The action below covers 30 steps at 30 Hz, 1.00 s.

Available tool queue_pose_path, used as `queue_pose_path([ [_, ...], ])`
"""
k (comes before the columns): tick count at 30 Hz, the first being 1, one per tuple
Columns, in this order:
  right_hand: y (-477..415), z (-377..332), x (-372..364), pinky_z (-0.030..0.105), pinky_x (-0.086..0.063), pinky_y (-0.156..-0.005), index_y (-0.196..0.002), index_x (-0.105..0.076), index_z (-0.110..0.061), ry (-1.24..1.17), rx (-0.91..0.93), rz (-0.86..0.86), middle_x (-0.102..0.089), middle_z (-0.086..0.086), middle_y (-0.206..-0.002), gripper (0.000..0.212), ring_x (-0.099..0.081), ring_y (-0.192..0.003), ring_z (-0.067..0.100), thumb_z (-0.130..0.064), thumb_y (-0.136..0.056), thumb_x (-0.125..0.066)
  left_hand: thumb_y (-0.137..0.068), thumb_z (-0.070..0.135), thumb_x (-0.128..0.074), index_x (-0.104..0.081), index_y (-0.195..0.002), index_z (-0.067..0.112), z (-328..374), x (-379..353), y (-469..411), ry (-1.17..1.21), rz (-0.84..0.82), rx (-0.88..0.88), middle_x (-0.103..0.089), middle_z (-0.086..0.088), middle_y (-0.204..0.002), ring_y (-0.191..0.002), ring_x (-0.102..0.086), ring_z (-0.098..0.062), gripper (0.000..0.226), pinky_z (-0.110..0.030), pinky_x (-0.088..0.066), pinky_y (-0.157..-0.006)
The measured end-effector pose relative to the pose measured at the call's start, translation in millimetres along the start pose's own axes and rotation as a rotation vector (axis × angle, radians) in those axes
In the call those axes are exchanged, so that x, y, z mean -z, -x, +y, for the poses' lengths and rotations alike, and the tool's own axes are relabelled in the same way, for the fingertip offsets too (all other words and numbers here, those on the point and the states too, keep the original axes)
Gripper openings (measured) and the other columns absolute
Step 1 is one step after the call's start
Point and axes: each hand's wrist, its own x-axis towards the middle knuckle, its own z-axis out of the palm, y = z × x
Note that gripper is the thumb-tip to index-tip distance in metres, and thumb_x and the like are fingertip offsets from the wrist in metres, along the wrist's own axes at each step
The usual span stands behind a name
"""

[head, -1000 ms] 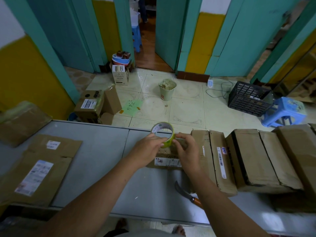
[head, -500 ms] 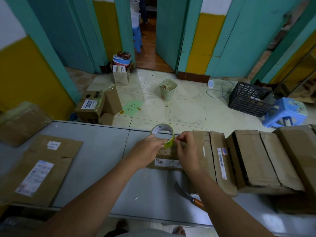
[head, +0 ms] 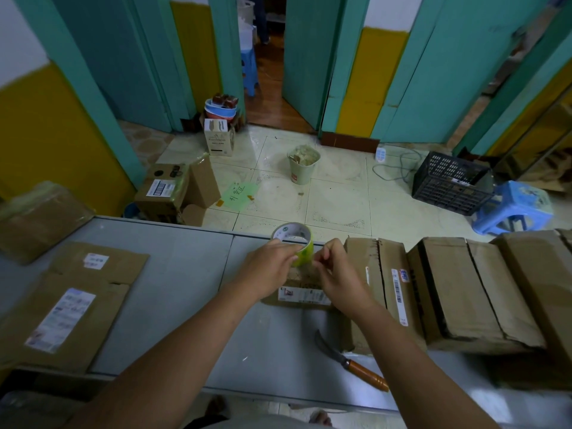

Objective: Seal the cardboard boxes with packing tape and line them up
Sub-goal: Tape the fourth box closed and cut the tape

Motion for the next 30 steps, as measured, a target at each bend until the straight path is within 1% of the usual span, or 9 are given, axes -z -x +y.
queue_pose_path([
  [4, 9, -5, -6, 0.045, -0.052, -0.073, -0.097, -0.039, -0.013, -0.092, -0.002, 0.023, -0.059, 0.003, -0.088, 0.028, -0.055, -0.078, 0.016, 0.009, -0.098, -0.057, -0.108, 0.029, -0.053, -0.062, -0.140, 0.038, -1, -4, -1, -0.029, 0.024, 0.005, -0.067, 0.002, -0.121, -0.107, -0.062, -0.023, 0.034, -0.035, -0.049, -0.080],
  [8, 12, -7, -9, 0.033, -0.055, -0.079, -0.105, -0.043, -0.011, -0.249, -0.075, 0.124, -0.060, 0.014, -0.092, 0.033, -0.060, -0.083, 0.017, 0.009, -0.094, -0.066, -0.109, 0.036, -0.050, -0.060, -0.140, 0.038, 0, -9, 0, -0.090, 0.070, 0.029, -0.065, 0.002, -0.122, -0.103, -0.065, -0.022, 0.033, -0.038, -0.052, -0.077],
  [11, 10, -9, -12, 0.025, -0.056, -0.075, -0.116, -0.048, -0.013, -0.272, -0.174, 0.192, -0.064, 0.012, -0.088, 0.042, -0.062, -0.076, 0.010, 0.002, -0.089, -0.078, -0.108, 0.039, -0.049, -0.063, -0.137, 0.034, 1, -13, 0, -0.123, 0.106, 0.002, -0.067, 0.003, -0.122, -0.104, -0.065, -0.019, 0.033, -0.036, -0.054, -0.077],
  [13, 6, -12, -13, 0.023, -0.055, -0.070, -0.117, -0.057, -0.013, -0.253, -0.232, 0.233, -0.068, 0.012, -0.086, 0.036, -0.063, -0.073, 0.010, -0.001, -0.090, -0.078, -0.107, 0.038, -0.050, -0.066, -0.133, 0.032, 0, -16, -1, -0.114, 0.132, -0.018, -0.067, 0.004, -0.123, -0.107, -0.063, -0.017, 0.031, -0.032, -0.049, -0.073],
  [15, 1, -12, -13, 0.025, -0.056, -0.070, -0.106, -0.070, -0.011, -0.172, -0.228, 0.237, -0.071, 0.012, -0.084, 0.017, -0.064, -0.073, 0.012, -0.003, -0.092, -0.076, -0.107, 0.037, -0.053, -0.068, -0.129, 0.032, -1, -18, -2, -0.101, 0.158, -0.021, -0.067, 0.007, -0.123, -0.111, -0.060, -0.014, 0.027, -0.028, -0.040, -0.072],
  [17, 0, -12, -12, 0.026, -0.057, -0.073, -0.098, -0.077, -0.008, -0.104, -0.205, 0.209, -0.074, 0.010, -0.084, 0.006, -0.067, -0.075, 0.014, -0.005, -0.093, -0.075, -0.106, 0.033, -0.058, -0.070, -0.126, 0.030, -2, -22, -2, -0.093, 0.184, -0.029, -0.069, 0.008, -0.120, -0.110, -0.061, -0.013, 0.023, -0.025, -0.038, -0.071],
  [21, 6, -13, -15, 0.029, -0.061, -0.078, -0.095, -0.080, -0.009, -0.078, -0.167, 0.186, -0.075, 0.004, -0.084, 0.006, -0.071, -0.081, 0.018, -0.006, -0.093, -0.075, -0.104, 0.028, -0.063, -0.073, -0.121, 0.025, 0, -28, 1, -0.097, 0.234, -0.017, -0.072, 0.005, -0.115, -0.109, -0.064, -0.018, 0.020, -0.025, -0.042, -0.071],
  [25, 13, -16, -11, 0.027, -0.059, -0.077, -0.093, -0.078, -0.010, -0.140, -0.147, 0.180, -0.075, 0.005, -0.085, 0.008, -0.070, -0.082, 0.018, -0.003, -0.093, -0.074, -0.104, 0.035, -0.065, -0.075, -0.116, 0.026, 2, -23, 0, -0.048, 0.234, 0.038, -0.071, 0.004, -0.113, -0.106, -0.063, -0.018, 0.018, -0.027, -0.039, -0.068],
  [30, 16, -24, -3, 0.049, -0.059, -0.086, -0.097, -0.073, 0.006, -0.255, -0.159, 0.175, -0.073, 0.023, -0.092, 0.005, -0.069, -0.091, 0.040, 0.002, -0.095, -0.070, -0.102, 0.053, -0.059, -0.067, -0.095, 0.024, -8, -10, -8, -0.004, 0.103, 0.038, -0.059, 0.007, -0.097, -0.094, -0.056, -0.016, 0.030, -0.032, -0.036, -0.066],
])
